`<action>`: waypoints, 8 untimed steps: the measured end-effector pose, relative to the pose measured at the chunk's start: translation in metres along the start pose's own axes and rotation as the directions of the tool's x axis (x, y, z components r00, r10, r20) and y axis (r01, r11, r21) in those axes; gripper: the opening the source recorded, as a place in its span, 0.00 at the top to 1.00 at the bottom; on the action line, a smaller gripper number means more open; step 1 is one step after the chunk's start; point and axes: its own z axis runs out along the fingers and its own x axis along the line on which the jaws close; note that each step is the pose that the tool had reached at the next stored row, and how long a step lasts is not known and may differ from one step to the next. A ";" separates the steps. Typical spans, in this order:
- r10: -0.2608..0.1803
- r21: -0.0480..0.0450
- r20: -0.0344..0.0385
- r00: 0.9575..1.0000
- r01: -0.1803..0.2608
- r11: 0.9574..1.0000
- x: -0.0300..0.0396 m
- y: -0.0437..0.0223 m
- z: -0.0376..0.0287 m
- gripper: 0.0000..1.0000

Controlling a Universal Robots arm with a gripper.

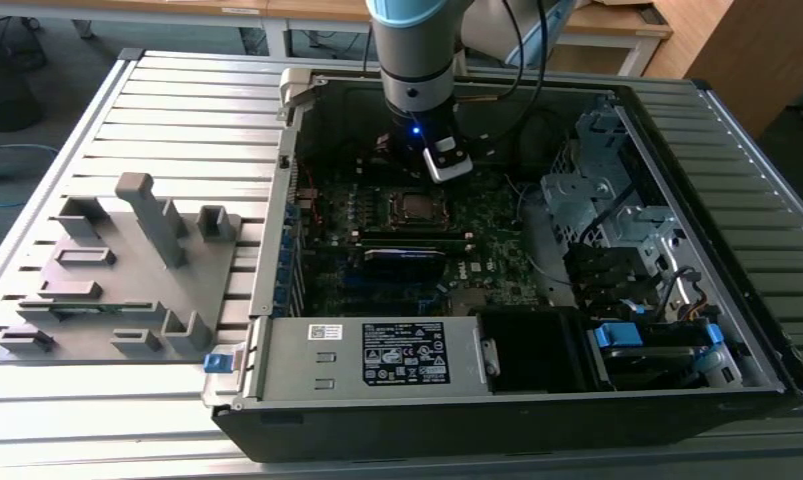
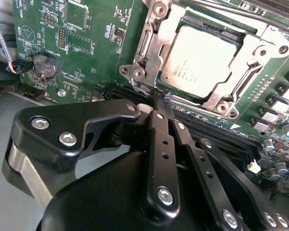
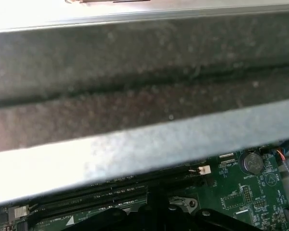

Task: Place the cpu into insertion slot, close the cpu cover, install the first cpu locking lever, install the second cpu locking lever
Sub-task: 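Install the first cpu locking lever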

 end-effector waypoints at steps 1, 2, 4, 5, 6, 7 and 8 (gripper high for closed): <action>0.000 0.000 0.000 1.000 0.000 1.000 -0.0003 0.0001 0.0001 0.90; 0.000 0.000 0.000 1.000 0.000 1.000 -0.0009 0.0002 0.0002 0.90; 0.000 0.000 0.000 1.000 0.000 1.000 -0.0025 0.0006 0.0005 0.90; 0.000 0.000 0.000 1.000 0.000 1.000 -0.0034 0.0008 0.0007 0.90; 0.000 0.000 0.000 1.000 0.000 1.000 -0.0044 0.0009 0.0009 0.90; 0.000 0.000 0.000 1.000 0.000 1.000 -0.0052 0.0011 0.0010 0.90; 0.000 0.000 0.000 1.000 0.000 1.000 -0.0059 0.0012 0.0012 0.90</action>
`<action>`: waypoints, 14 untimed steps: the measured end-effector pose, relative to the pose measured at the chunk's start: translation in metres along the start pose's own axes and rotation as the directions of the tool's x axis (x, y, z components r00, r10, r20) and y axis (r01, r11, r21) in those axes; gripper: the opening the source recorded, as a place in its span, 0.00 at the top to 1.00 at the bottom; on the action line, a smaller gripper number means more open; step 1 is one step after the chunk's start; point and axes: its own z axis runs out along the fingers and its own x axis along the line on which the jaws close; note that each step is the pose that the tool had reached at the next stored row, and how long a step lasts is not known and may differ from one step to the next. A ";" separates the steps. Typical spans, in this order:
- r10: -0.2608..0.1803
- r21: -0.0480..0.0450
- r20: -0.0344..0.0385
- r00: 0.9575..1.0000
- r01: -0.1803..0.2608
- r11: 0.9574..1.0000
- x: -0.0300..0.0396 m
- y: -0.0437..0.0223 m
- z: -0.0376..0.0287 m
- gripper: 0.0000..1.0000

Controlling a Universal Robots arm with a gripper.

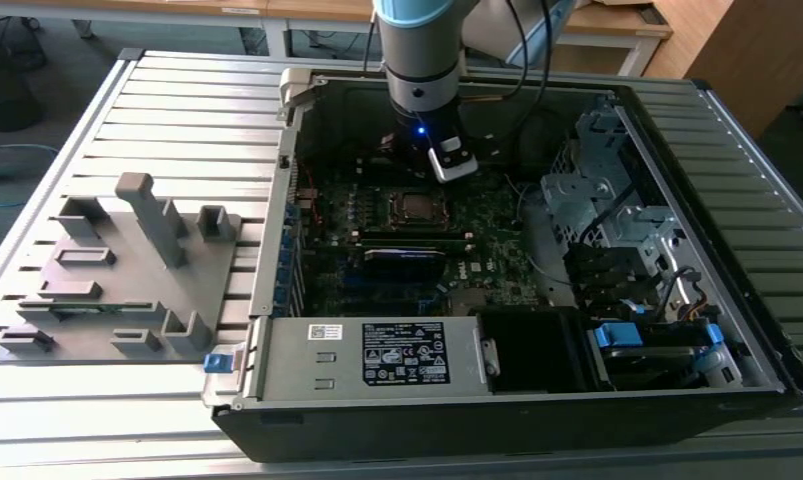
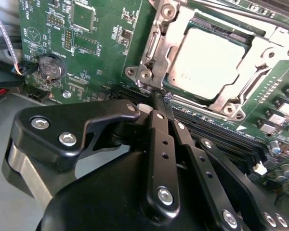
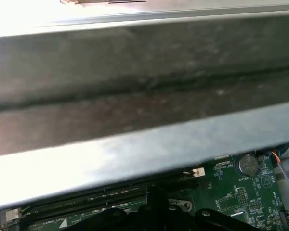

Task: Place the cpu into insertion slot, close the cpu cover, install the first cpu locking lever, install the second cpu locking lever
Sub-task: 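Install the first cpu locking lever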

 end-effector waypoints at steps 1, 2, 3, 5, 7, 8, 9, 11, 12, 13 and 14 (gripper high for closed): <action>0.000 0.000 0.000 1.000 0.000 1.000 -0.0002 0.0001 0.0000 0.90; 0.000 0.000 0.000 1.000 0.000 1.000 -0.0003 0.0001 0.0000 0.90; 0.000 0.000 0.000 1.000 0.000 1.000 -0.0003 0.0002 0.0001 0.90; 0.000 0.000 0.000 1.000 0.000 1.000 -0.0003 0.0003 0.0001 0.90; 0.000 0.000 0.000 1.000 0.000 1.000 -0.0003 0.0003 0.0003 0.90; 0.000 0.001 0.000 1.000 0.000 1.000 -0.0002 0.0003 0.0004 0.90; 0.000 -0.002 0.001 1.000 0.000 1.000 -0.0003 0.0006 0.0014 0.90; 0.000 0.000 0.000 1.000 0.000 1.000 -0.0002 0.0004 0.0013 0.90; 0.000 0.000 0.000 1.000 0.000 1.000 -0.0002 0.0002 0.0011 0.90; 0.000 0.001 0.000 1.000 0.000 1.000 -0.0002 0.0002 0.0010 0.90; 0.000 0.000 0.000 1.000 0.000 1.000 -0.0001 0.0002 0.0010 0.90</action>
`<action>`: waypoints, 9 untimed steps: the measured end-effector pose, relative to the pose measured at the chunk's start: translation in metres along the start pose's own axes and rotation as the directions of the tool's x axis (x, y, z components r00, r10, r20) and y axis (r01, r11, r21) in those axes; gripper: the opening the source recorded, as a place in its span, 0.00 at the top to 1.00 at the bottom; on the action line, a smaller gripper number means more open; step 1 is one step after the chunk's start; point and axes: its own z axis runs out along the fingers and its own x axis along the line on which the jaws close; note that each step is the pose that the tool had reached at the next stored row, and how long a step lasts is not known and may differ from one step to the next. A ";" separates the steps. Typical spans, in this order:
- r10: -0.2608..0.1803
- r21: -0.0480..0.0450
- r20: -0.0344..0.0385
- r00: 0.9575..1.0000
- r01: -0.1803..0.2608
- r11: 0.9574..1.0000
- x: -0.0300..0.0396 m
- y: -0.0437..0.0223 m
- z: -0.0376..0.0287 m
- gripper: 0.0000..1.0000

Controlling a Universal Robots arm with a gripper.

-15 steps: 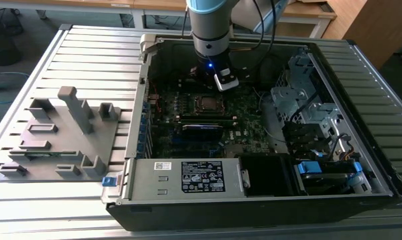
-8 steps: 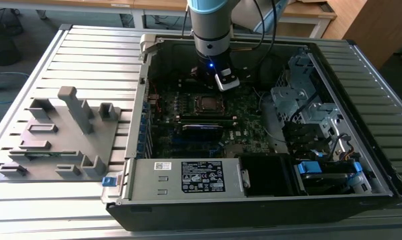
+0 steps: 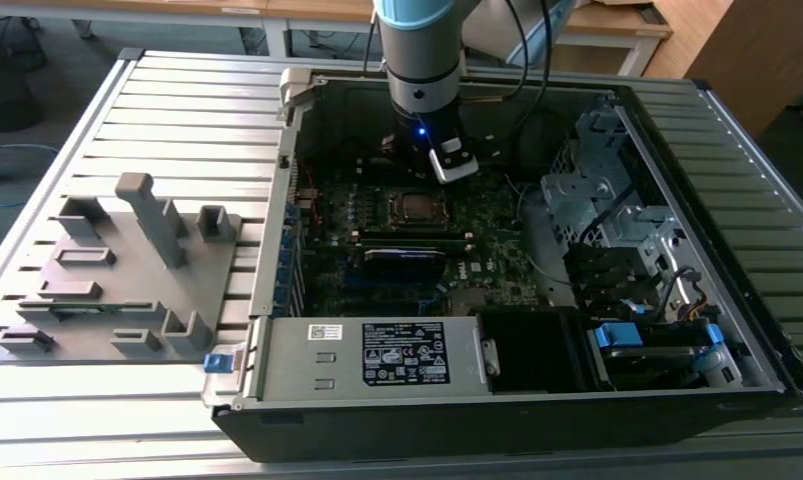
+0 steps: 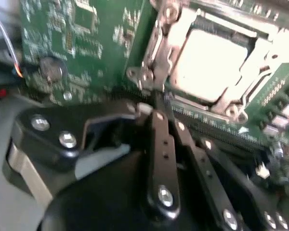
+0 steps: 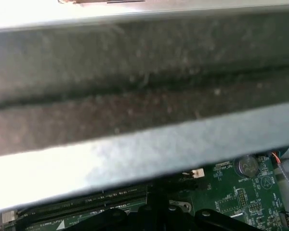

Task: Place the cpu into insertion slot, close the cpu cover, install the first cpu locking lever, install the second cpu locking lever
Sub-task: 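Install the first cpu locking lever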

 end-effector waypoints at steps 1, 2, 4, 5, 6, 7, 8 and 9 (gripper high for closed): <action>0.001 -0.003 -0.001 1.000 -0.001 1.000 0.0000 -0.0001 -0.0001 0.90; 0.001 -0.006 -0.001 1.000 -0.001 1.000 0.0000 0.0001 -0.0003 0.90; 0.002 -0.008 -0.001 1.000 -0.002 1.000 -0.0002 0.0004 -0.0013 0.90; 0.002 -0.008 -0.001 1.000 -0.002 1.000 -0.0004 0.0007 -0.0024 0.90; 0.001 -0.008 -0.001 1.000 -0.001 1.000 -0.0007 0.0009 -0.0040 0.90; 0.001 -0.008 -0.001 1.000 -0.001 1.000 -0.0009 0.0012 -0.0059 0.90; 0.001 -0.008 -0.001 1.000 -0.001 1.000 -0.0013 0.0016 -0.0079 0.90; 0.001 -0.008 -0.001 1.000 -0.001 1.000 -0.0016 0.0020 -0.0102 0.90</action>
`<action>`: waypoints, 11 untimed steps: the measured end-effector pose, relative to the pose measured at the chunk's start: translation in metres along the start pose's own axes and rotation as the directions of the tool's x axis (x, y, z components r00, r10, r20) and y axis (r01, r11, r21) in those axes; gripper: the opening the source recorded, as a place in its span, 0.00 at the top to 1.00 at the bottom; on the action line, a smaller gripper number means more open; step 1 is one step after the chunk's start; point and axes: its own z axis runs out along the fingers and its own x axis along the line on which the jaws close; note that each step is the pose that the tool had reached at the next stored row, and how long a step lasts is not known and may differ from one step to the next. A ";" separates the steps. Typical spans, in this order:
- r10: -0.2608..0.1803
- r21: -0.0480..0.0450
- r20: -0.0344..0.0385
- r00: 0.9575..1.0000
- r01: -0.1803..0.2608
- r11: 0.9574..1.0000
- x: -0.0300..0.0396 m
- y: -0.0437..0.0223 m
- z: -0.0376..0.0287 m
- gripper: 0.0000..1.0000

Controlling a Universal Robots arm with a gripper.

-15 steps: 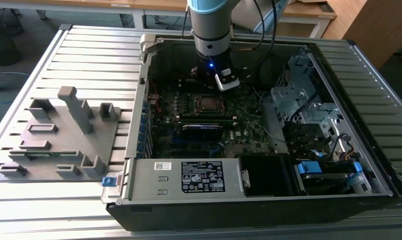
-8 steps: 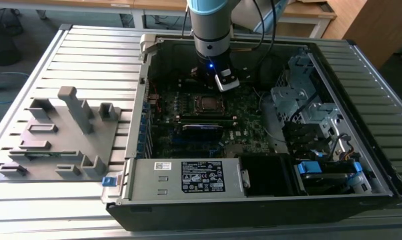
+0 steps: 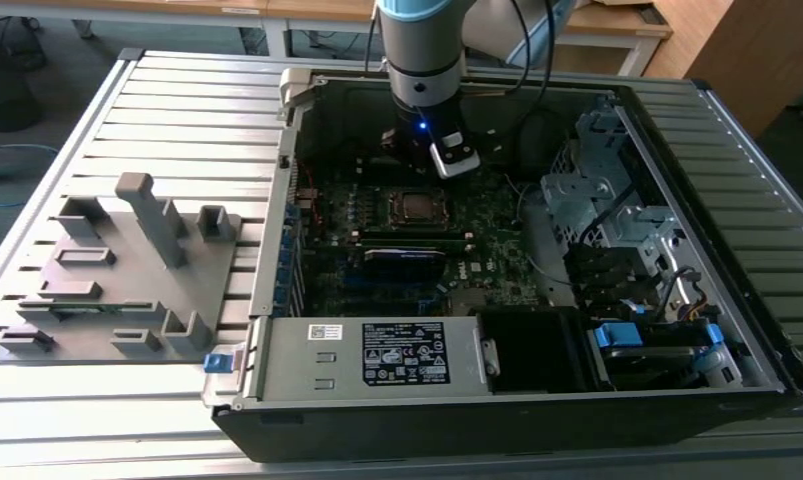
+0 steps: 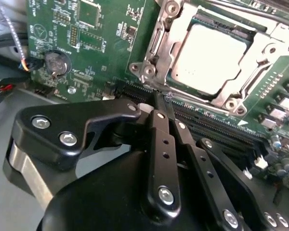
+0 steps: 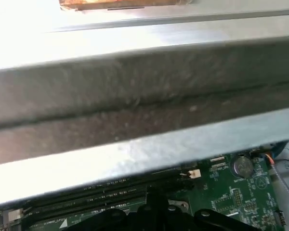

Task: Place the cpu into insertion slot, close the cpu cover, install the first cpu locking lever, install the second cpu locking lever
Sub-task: 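Install the first cpu locking lever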

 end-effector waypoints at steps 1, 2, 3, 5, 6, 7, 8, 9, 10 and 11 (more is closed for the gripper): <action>0.000 0.000 0.000 1.000 0.000 1.000 -0.0004 0.0006 -0.0028 0.90; 0.000 0.000 0.000 1.000 0.000 1.000 -0.0009 0.0012 -0.0059 0.90; 0.000 0.000 0.000 1.000 0.000 1.000 -0.0013 0.0018 -0.0089 0.90; 0.000 0.000 0.000 1.000 0.000 1.000 -0.0021 0.0028 -0.0140 0.90; 0.000 0.000 0.000 1.000 0.000 1.000 -0.0023 0.0030 -0.0150 0.90; 0.000 0.000 0.000 1.000 0.000 1.000 -0.0023 0.0031 -0.0149 0.90; 0.000 0.000 0.000 1.000 0.000 1.000 -0.0023 0.0031 -0.0150 0.90; 0.000 0.000 0.000 1.000 0.000 1.000 -0.0023 0.0031 -0.0151 0.90; 0.000 0.000 0.000 1.000 0.000 1.000 -0.0023 0.0031 -0.0153 0.90; 0.000 0.000 0.000 1.000 0.000 1.000 -0.0023 0.0031 -0.0153 0.90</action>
